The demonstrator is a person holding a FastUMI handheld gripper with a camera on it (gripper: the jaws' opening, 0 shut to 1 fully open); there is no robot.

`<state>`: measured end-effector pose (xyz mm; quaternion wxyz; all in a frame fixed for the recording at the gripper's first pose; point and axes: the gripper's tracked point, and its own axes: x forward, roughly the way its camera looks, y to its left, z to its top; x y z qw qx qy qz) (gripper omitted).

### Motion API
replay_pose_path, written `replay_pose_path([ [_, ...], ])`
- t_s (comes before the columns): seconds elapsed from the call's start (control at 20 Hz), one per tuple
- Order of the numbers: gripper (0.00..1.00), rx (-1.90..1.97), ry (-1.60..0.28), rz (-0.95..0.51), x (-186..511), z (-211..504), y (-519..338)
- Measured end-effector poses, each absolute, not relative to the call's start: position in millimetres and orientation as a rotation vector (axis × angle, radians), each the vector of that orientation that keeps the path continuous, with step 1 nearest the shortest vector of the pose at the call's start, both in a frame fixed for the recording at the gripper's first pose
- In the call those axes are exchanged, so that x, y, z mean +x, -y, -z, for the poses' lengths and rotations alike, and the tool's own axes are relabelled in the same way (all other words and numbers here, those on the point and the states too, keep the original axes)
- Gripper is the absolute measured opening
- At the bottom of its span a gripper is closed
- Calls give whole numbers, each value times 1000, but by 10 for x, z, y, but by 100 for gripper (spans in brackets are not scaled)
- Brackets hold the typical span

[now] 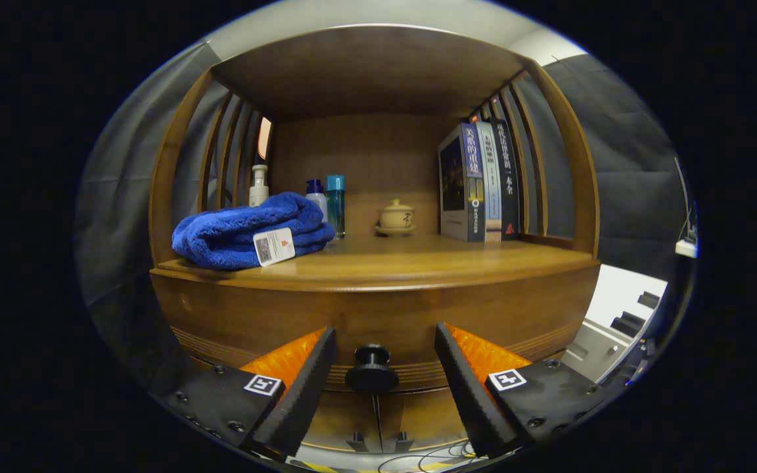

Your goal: Pull open the drawer, take out the items inside it, and place them on the countertop above the cabinet.

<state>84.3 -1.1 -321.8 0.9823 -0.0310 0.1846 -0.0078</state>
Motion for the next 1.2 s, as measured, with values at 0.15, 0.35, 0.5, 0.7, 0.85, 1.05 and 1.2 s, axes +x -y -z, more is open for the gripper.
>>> replay_pose_path([
  [0.15, 87, -42, -399, 14, 821, 3347, 22],
  [0.35, 69, -29, -416, -25, 848, 3393, -93],
  [0.5, 55, -32, -416, -18, 868, 3396, -79],
  [0.7, 42, -14, -422, -22, 837, 3425, -73],
  [0.85, 39, -19, -425, -30, 846, 3402, -88],
  [1.05, 40, -15, -419, -35, 711, 3370, -87],
  [1.2, 39, -23, -420, -62, 599, 3320, -75],
])
